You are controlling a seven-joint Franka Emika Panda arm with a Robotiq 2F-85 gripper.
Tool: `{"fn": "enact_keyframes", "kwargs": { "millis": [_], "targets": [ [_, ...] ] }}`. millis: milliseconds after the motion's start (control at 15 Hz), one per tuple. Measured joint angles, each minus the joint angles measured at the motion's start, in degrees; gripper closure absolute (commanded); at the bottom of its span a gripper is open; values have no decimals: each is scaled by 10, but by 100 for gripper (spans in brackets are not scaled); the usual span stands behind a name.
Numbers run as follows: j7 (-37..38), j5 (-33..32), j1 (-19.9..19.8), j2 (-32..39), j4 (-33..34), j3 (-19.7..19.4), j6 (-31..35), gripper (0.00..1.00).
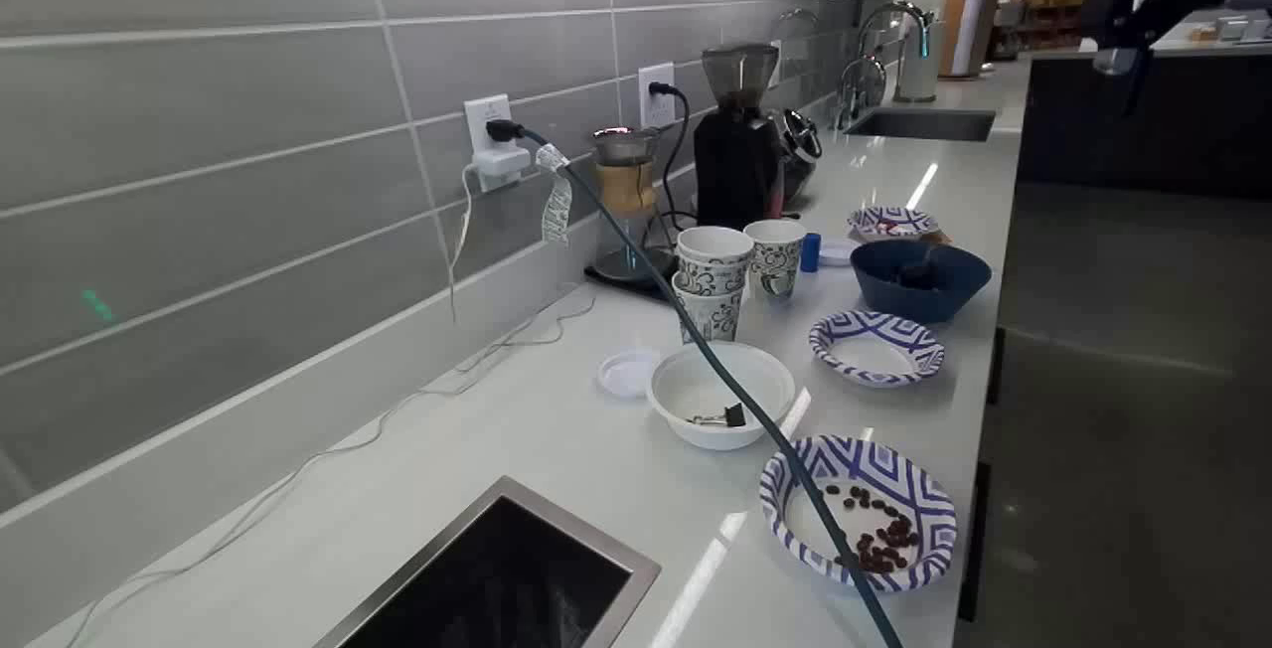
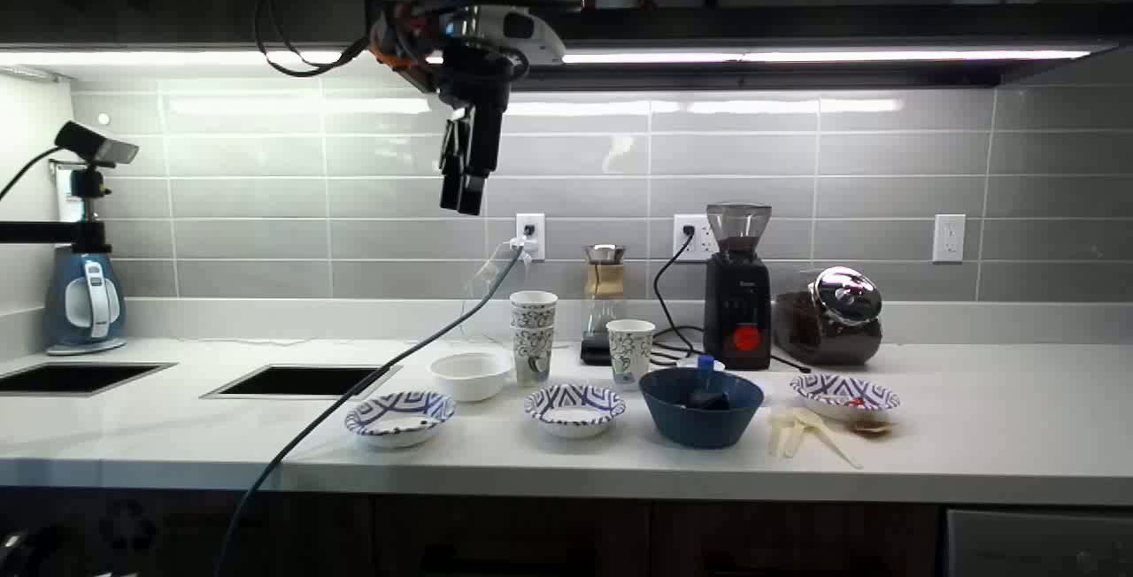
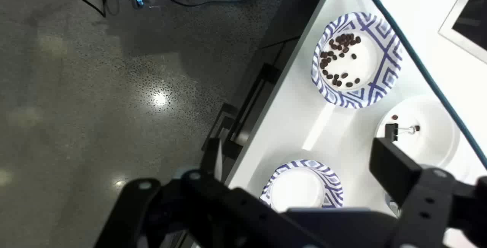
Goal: Unstack the paper cups
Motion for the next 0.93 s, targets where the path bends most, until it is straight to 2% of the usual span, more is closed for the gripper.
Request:
{"fn": "enact_keyframes", "kwargs": {
  "millis": [733, 933],
  "targets": [
    [-2, 0, 1, 1, 0, 0, 2, 0],
    [-3, 2, 12, 22, 0, 12, 31, 0]
  ]
}}
